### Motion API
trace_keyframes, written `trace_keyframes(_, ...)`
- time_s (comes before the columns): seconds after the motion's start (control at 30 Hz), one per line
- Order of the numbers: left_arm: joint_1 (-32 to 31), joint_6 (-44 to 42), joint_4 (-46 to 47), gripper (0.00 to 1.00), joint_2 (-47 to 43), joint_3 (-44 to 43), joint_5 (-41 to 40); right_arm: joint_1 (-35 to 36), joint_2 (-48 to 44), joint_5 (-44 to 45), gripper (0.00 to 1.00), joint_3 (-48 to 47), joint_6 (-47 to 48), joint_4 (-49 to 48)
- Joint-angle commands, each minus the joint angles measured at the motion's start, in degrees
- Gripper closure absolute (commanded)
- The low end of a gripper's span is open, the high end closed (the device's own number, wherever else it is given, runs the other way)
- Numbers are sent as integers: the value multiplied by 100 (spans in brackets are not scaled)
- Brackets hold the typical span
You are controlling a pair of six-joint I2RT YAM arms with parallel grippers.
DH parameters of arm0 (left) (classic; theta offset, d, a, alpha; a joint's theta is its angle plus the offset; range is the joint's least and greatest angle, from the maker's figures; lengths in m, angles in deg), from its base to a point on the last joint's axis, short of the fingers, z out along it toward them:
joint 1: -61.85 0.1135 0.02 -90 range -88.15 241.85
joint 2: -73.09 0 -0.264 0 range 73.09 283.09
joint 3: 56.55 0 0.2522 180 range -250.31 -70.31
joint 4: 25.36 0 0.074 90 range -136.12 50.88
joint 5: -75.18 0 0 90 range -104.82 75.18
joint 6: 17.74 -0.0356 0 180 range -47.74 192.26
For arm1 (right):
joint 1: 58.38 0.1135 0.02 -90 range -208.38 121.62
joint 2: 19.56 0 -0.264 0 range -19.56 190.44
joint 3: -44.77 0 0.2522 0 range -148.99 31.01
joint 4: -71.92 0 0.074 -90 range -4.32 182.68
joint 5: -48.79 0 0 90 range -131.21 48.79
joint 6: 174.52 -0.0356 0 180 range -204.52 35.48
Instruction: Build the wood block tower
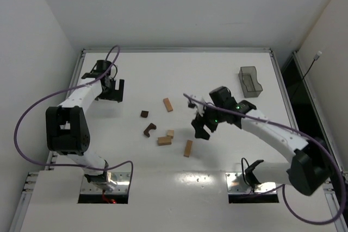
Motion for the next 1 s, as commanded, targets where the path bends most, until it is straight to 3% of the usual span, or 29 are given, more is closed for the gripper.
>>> trace_keyframes(0.0,60,29,67,0,-500,155,30,9,-727,-588,26,518,2312,554)
trace_keyframes(0.2,60,-33,14,0,-685,208,162,334,-984,-1010,25,809,4441,1214)
trace_keyframes(0.3,60,-94,14,0,-685,156,215,387,-755,-1431,25,757,6290,1625)
trace_keyframes(0.57,60,72,67,0,-685,208,277,387,588,-1908,23,-7,10206,2901)
trace_keyframes(0.77,60,125,120,0,-685,313,171,449,1029,-1636,25,-7,11613,2366)
trace_keyframes(0.97,60,125,181,0,-685,419,66,660,1512,-1398,31,-210,12064,2209)
